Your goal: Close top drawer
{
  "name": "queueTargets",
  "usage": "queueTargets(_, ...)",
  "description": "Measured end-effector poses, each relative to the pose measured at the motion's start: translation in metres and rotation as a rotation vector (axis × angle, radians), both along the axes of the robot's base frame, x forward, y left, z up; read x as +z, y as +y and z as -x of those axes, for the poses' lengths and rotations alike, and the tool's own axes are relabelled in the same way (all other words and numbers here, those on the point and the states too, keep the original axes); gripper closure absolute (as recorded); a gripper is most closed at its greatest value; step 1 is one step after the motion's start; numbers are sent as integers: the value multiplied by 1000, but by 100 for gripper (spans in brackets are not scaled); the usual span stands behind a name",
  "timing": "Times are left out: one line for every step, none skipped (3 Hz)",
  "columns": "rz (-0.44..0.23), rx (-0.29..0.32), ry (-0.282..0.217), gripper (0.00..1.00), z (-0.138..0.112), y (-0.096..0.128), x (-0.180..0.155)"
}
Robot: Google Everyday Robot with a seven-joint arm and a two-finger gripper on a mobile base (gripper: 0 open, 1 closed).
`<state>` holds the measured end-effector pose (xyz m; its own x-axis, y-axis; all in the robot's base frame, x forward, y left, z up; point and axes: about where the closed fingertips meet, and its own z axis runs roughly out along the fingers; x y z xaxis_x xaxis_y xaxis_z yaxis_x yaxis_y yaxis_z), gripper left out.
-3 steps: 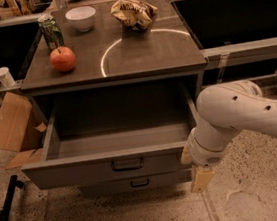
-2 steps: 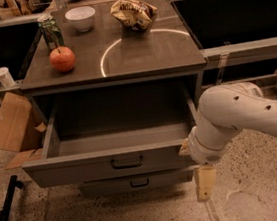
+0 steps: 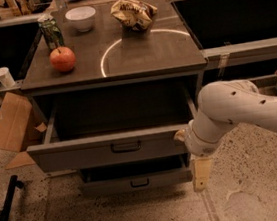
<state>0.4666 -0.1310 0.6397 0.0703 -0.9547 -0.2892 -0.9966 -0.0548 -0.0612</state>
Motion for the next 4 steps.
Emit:
queueTargets(0,0,-1,18,0,0,0)
queueTargets(-35,8,-47,42,-35,8,-2)
queueTargets(-67,8,-85,65,-70,14,-7)
queueTargets(-67,8,-85,89,-70,14,-7)
